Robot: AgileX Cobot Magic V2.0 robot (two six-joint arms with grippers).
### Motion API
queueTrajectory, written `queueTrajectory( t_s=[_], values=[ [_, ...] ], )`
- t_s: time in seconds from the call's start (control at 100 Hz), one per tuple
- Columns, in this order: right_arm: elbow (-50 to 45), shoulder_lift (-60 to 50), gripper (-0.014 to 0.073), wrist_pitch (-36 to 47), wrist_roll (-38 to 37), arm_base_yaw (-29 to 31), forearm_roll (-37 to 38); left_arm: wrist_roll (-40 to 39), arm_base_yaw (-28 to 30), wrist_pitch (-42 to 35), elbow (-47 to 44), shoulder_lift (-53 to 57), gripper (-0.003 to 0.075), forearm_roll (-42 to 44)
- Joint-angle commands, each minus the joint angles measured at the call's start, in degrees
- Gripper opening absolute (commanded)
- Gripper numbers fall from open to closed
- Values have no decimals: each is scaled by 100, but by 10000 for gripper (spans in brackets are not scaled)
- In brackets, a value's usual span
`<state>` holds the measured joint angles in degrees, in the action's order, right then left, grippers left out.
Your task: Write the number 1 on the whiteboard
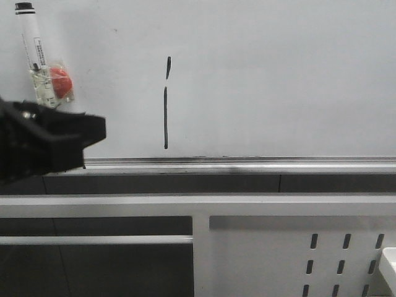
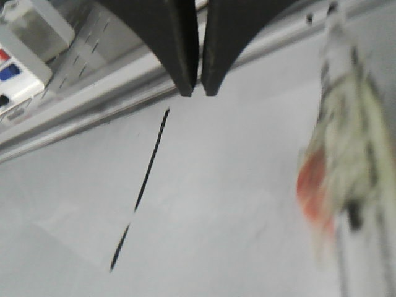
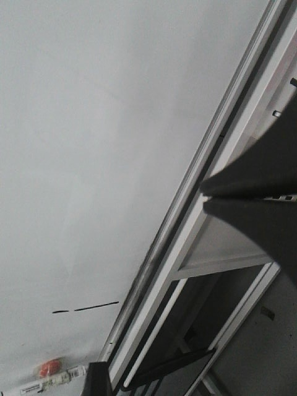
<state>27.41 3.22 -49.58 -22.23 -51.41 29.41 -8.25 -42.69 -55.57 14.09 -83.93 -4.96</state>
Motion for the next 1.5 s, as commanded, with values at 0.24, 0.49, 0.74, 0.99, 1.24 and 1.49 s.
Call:
queueTrajectory(
  t_s=[0.24, 0.49, 0.74, 0.99, 1.24, 1.49],
  values=[
    [117, 72, -50, 124, 72, 18, 172, -61, -12, 2521, 1068, 2095, -20, 496],
    [-117, 36, -50, 171, 72, 18, 377, -61, -81, 5557, 1314, 4317, -20, 526],
    [-335, -179, -50, 507, 94, 18, 525, -61, -47, 7756, 1314, 6516, -20, 1029],
    [-335, -179, -50, 620, 94, 18, 503, -61, -47, 8938, 1240, 7932, -20, 1552],
    [-335, -179, -50, 631, 94, 18, 489, -61, -47, 8928, 1214, 8240, -20, 1330],
    [-335, -179, -50, 631, 94, 18, 489, -61, -47, 8928, 1214, 8240, -20, 1250]
  ],
)
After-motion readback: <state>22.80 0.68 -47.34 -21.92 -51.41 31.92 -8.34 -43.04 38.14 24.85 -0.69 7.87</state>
